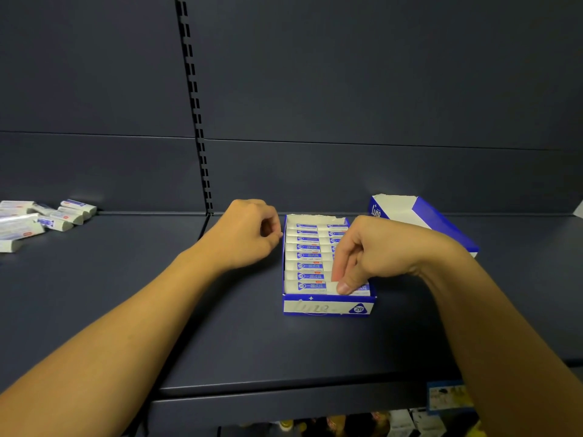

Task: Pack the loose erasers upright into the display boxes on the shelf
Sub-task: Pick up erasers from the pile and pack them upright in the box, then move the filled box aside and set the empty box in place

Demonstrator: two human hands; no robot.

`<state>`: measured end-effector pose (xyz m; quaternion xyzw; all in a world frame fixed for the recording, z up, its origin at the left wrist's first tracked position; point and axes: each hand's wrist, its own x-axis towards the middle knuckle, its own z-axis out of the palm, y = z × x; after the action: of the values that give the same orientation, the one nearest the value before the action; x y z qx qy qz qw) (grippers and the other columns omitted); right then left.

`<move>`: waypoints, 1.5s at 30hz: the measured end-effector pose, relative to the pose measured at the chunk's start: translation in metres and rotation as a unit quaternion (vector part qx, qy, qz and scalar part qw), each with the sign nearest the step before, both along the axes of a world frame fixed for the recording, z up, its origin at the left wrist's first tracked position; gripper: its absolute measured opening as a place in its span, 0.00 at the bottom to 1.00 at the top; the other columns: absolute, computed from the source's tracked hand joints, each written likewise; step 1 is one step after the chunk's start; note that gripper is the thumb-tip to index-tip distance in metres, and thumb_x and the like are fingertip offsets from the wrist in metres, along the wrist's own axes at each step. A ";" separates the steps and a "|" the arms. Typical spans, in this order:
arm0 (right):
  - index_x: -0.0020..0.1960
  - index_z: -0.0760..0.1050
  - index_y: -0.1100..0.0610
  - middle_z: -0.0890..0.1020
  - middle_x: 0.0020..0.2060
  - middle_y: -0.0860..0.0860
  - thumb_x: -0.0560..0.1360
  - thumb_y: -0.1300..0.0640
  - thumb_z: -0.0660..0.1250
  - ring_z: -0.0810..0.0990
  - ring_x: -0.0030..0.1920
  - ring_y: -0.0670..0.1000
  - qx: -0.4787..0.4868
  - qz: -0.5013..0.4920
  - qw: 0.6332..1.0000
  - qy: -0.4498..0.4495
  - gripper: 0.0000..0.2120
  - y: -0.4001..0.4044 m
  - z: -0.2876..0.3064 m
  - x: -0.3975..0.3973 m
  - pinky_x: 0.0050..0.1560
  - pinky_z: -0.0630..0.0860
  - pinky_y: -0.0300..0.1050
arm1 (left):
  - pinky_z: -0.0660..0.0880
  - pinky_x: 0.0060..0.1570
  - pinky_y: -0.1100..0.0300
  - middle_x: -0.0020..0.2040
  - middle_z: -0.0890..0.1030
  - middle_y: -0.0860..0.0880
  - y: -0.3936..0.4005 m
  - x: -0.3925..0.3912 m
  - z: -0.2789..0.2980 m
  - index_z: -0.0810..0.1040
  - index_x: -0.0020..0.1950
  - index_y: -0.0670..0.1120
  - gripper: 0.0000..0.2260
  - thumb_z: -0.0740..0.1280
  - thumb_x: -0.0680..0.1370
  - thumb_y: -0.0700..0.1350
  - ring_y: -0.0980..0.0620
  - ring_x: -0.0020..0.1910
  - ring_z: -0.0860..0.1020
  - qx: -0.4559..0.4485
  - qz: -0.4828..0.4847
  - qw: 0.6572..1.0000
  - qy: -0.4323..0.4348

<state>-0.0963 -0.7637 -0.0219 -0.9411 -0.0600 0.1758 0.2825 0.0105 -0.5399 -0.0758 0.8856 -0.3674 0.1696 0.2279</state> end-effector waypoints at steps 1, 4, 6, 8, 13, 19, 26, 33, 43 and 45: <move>0.44 0.85 0.51 0.85 0.34 0.37 0.68 0.56 0.80 0.84 0.45 0.41 -0.001 0.000 1.000 0.003 0.06 0.000 0.000 0.000 0.50 0.83 0.45 | 0.65 0.38 0.74 0.39 0.79 0.53 0.000 0.000 0.000 0.81 0.41 0.47 0.02 0.71 0.74 0.42 0.61 0.37 0.74 0.000 0.000 1.000 0.000; 0.42 0.84 0.51 0.84 0.33 0.37 0.68 0.56 0.80 0.83 0.45 0.42 -0.003 -0.004 1.000 -0.001 0.07 0.001 0.000 0.001 0.49 0.83 0.44 | 0.65 0.39 0.73 0.40 0.79 0.53 0.000 0.000 0.000 0.81 0.41 0.48 0.03 0.71 0.74 0.42 0.61 0.37 0.74 0.001 0.001 1.000 0.004; 0.41 0.83 0.51 0.84 0.32 0.37 0.67 0.55 0.80 0.83 0.45 0.42 -0.005 -0.009 1.000 -0.007 0.07 0.000 -0.001 0.001 0.46 0.83 0.42 | 0.65 0.38 0.73 0.40 0.78 0.54 0.000 -0.001 0.000 0.81 0.41 0.48 0.03 0.71 0.74 0.42 0.60 0.37 0.74 0.001 0.003 1.000 0.006; 0.39 0.83 0.51 0.84 0.32 0.37 0.66 0.54 0.81 0.83 0.46 0.43 -0.007 -0.021 1.000 -0.014 0.07 -0.001 -0.002 0.002 0.44 0.82 0.40 | 0.65 0.38 0.73 0.40 0.78 0.54 0.000 -0.001 0.000 0.81 0.41 0.48 0.03 0.70 0.74 0.42 0.60 0.37 0.75 0.000 0.003 1.000 0.007; 0.37 0.83 0.50 0.82 0.30 0.34 0.64 0.50 0.82 0.83 0.46 0.42 -0.050 -0.037 0.997 -0.044 0.09 0.000 -0.005 0.003 0.42 0.82 0.39 | 0.66 0.39 0.71 0.40 0.79 0.54 0.001 0.001 -0.002 0.81 0.42 0.48 0.02 0.71 0.74 0.42 0.59 0.37 0.75 0.000 0.001 1.000 0.009; 0.41 0.78 0.51 0.83 0.44 0.42 0.65 0.48 0.81 0.81 0.48 0.47 -0.133 -0.041 0.988 -0.060 0.13 0.006 -0.001 0.001 0.45 0.80 0.40 | 0.66 0.39 0.72 0.40 0.79 0.54 0.001 0.002 -0.003 0.82 0.42 0.48 0.03 0.70 0.74 0.41 0.59 0.38 0.75 0.000 -0.002 1.000 0.010; 0.44 0.79 0.53 0.85 0.47 0.47 0.65 0.46 0.80 0.82 0.50 0.48 -0.148 -0.059 0.987 -0.024 0.16 0.005 0.002 0.004 0.50 0.81 0.44 | 0.66 0.39 0.71 0.40 0.78 0.55 0.001 0.004 -0.005 0.81 0.42 0.49 0.03 0.70 0.75 0.42 0.59 0.38 0.75 0.004 0.000 1.000 0.018; 0.47 0.79 0.56 0.84 0.39 0.47 0.76 0.37 0.67 0.81 0.44 0.45 -0.034 -0.163 0.969 -0.183 0.21 -0.003 0.003 0.020 0.40 0.74 0.41 | 0.73 0.40 0.64 0.41 0.80 0.56 0.003 0.014 -0.008 0.81 0.47 0.50 0.03 0.67 0.78 0.45 0.59 0.40 0.77 -0.035 0.057 0.997 0.040; 0.68 0.66 0.60 0.78 0.60 0.59 0.83 0.49 0.61 0.80 0.54 0.56 -0.137 -0.191 0.943 -0.237 0.19 -0.014 -0.018 0.062 0.51 0.79 0.50 | 0.79 0.48 0.51 0.52 0.82 0.43 -0.010 0.026 0.015 0.78 0.56 0.45 0.11 0.61 0.79 0.45 0.43 0.48 0.79 0.050 0.172 0.981 0.076; 0.68 0.66 0.60 0.78 0.59 0.59 0.83 0.49 0.60 0.79 0.53 0.56 -0.154 -0.180 0.942 -0.237 0.19 -0.015 -0.017 0.063 0.50 0.79 0.49 | 0.79 0.47 0.51 0.52 0.81 0.43 -0.017 0.023 0.021 0.78 0.57 0.43 0.11 0.60 0.80 0.45 0.44 0.46 0.78 0.060 0.176 0.979 0.088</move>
<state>-0.0338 -0.7788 -0.0392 -0.9827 0.0730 -0.0995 0.1382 0.0339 -0.5569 -0.0547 0.9599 -0.1940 0.1064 0.1720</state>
